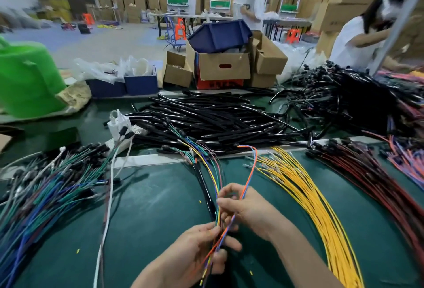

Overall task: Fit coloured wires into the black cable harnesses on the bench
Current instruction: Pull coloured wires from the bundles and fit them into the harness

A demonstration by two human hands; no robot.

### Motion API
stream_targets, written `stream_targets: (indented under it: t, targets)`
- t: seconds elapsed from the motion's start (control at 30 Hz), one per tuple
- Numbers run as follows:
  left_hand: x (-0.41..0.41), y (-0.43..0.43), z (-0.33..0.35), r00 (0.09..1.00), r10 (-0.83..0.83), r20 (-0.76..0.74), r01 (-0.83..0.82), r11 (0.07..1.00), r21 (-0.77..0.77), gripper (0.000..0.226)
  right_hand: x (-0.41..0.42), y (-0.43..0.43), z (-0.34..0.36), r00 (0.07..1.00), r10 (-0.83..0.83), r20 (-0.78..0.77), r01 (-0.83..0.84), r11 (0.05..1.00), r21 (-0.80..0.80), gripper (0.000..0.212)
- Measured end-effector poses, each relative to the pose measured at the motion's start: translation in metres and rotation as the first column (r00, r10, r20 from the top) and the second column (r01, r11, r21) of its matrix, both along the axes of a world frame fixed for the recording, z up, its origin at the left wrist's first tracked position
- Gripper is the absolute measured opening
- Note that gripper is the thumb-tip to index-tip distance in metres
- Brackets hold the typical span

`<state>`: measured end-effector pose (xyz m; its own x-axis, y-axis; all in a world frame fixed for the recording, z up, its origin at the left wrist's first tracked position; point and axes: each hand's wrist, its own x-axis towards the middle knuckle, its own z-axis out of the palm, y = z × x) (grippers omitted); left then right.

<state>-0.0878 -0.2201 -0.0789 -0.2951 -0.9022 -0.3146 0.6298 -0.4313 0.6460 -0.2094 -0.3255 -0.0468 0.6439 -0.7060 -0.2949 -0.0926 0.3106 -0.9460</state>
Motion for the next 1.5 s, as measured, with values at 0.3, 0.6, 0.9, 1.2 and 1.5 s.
stream_targets:
  t: [0.3,0.6,0.9,1.2,1.5]
  targets:
    - [-0.002,0.007,0.008,0.995,-0.073,0.060,0.079,0.991,-0.104,0.026,0.001,-0.033,0.008,0.875,-0.468,-0.126,0.359,0.800,-0.480,0.017]
    - [-0.011,0.016,0.015,0.990,0.031,0.138,-0.014,0.992,-0.126,0.014,0.047,-0.042,0.019,0.906,-0.411,0.100,0.368,0.650,-0.665,0.024]
    - [-0.016,0.016,0.019,0.936,0.058,0.347,0.013,0.980,-0.199,0.015,0.020,-0.026,0.006,0.918,-0.297,-0.261,0.176,0.899,-0.402,0.061]
    - [0.003,0.011,0.056,0.447,0.214,0.869,0.161,0.936,-0.313,0.023,-0.016,-0.006,0.039,0.951,0.183,0.248,-0.207,0.976,0.075,0.018]
    - [0.019,0.029,0.066,0.491,0.661,0.567,-0.430,0.750,-0.503,0.029,-0.022,-0.006,0.071,0.913,0.095,0.395,-0.045,0.990,-0.134,0.014]
